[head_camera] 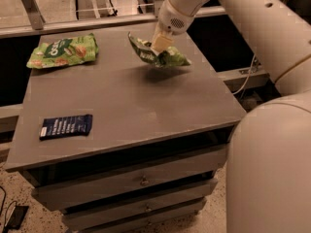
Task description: Pick green jalapeno chip bag
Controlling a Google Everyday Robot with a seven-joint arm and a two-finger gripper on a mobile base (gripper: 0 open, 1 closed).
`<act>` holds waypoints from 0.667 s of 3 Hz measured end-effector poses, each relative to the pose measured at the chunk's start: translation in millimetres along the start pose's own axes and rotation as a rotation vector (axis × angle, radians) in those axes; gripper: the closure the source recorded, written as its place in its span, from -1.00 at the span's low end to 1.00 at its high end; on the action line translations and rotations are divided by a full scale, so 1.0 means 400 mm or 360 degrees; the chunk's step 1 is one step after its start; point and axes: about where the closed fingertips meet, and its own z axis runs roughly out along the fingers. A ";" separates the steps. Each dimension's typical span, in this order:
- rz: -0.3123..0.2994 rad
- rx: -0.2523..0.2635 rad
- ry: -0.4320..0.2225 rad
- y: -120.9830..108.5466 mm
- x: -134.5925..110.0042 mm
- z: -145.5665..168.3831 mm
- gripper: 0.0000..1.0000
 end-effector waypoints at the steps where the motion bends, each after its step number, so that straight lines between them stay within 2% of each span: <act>1: -0.0074 0.0178 -0.0130 -0.024 -0.039 -0.166 1.00; 2: -0.0078 0.0189 -0.0138 -0.027 -0.043 -0.174 1.00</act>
Offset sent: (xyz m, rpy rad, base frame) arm -0.0061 -0.0145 0.0598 0.0632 -0.1156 0.0070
